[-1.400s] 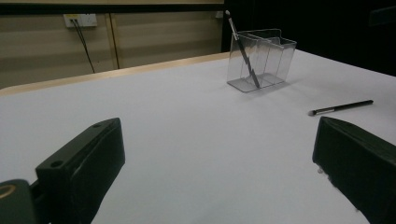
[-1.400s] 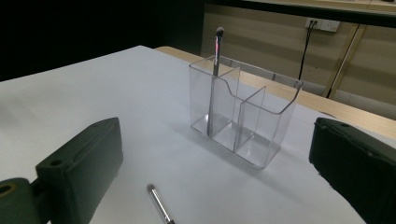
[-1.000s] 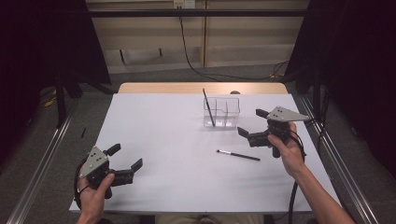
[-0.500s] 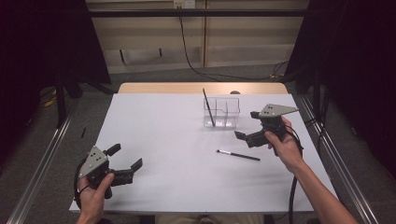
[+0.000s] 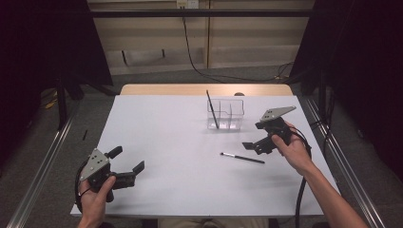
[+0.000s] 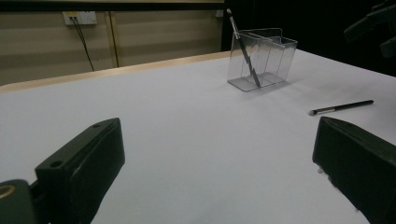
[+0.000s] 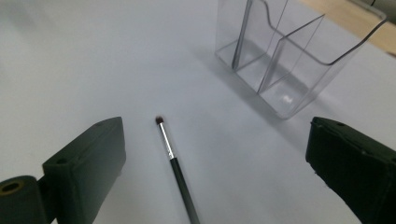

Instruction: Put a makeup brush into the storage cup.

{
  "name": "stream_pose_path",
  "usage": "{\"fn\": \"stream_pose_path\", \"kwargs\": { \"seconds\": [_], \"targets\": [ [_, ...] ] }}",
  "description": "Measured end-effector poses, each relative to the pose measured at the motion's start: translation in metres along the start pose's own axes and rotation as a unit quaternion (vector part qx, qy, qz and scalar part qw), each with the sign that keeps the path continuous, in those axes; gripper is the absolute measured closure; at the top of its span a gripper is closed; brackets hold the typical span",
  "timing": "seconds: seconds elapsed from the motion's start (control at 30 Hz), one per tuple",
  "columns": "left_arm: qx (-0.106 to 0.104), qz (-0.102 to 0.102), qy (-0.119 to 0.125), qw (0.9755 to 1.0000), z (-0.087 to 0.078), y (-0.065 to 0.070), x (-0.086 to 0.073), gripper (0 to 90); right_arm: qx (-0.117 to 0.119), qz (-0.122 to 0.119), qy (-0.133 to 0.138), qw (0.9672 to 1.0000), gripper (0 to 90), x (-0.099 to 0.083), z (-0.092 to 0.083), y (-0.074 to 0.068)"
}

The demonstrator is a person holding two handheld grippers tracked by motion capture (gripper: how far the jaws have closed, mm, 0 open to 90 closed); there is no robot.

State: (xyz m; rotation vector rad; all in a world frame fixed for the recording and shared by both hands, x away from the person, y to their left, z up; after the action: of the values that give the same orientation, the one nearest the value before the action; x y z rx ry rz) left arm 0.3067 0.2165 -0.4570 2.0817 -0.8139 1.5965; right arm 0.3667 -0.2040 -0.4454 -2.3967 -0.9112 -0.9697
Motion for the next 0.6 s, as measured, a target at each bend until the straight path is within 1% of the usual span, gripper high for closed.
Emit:
{"fn": "stream_pose_path", "kwargs": {
  "seconds": [0.03,0.13,0.2,0.23,0.3,0.4,0.43,0.5,0.53,0.6],
  "targets": [
    [0.000,-0.003,0.001,1.0000,0.000,0.001,0.000,2.4,0.004,-0.001,-0.008,1.0000,4.9,-0.001,0.001,0.000],
    [-0.001,-0.002,0.001,1.0000,0.000,0.001,0.000,2.3,0.012,-0.003,-0.039,0.9992,4.5,-0.007,0.004,0.000],
    [0.000,0.000,-0.002,1.0000,0.000,0.001,0.000,2.3,0.022,0.001,-0.057,0.9982,2.5,-0.010,0.006,0.000],
    [-0.001,0.000,-0.002,1.0000,0.000,0.001,0.000,2.4,0.023,0.005,-0.064,0.9977,3.1,-0.012,0.006,0.001],
    [-0.001,0.000,-0.001,1.0000,0.001,0.001,0.000,2.3,0.030,0.005,-0.073,0.9969,3.8,-0.014,0.007,0.001],
    [-0.001,0.000,-0.002,1.0000,0.000,0.000,0.000,2.4,0.033,0.004,-0.085,0.9958,3.9,-0.017,0.008,0.002],
    [-0.001,-0.001,-0.002,1.0000,0.000,0.001,-0.001,2.4,0.034,0.003,-0.093,0.9951,4.0,-0.018,0.009,0.001],
    [-0.001,0.000,-0.001,1.0000,0.000,0.001,0.000,2.4,0.042,-0.007,-0.111,0.9929,3.6,-0.021,0.010,0.000],
    [-0.001,-0.001,-0.002,1.0000,0.001,0.001,0.000,2.3,0.044,-0.006,-0.118,0.9919,3.9,-0.021,0.010,-0.001],
    [-0.002,-0.002,-0.002,1.0000,0.001,0.001,-0.001,2.4,0.046,-0.015,-0.131,0.9903,3.8,-0.022,0.011,-0.002]
  ]
}}
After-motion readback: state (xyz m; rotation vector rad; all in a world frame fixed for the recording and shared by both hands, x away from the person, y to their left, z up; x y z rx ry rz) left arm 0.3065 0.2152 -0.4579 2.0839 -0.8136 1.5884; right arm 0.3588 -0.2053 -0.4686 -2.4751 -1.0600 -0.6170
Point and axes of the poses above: each handheld gripper's, and its own axes: z roughly forward along the jaws, x roughly out of its top, y roughly to its right, the point moved 7 cm from there along z, roughly forward along the jaws, and after that the axes turned 6 degrees about z, right-handed, at the moved point
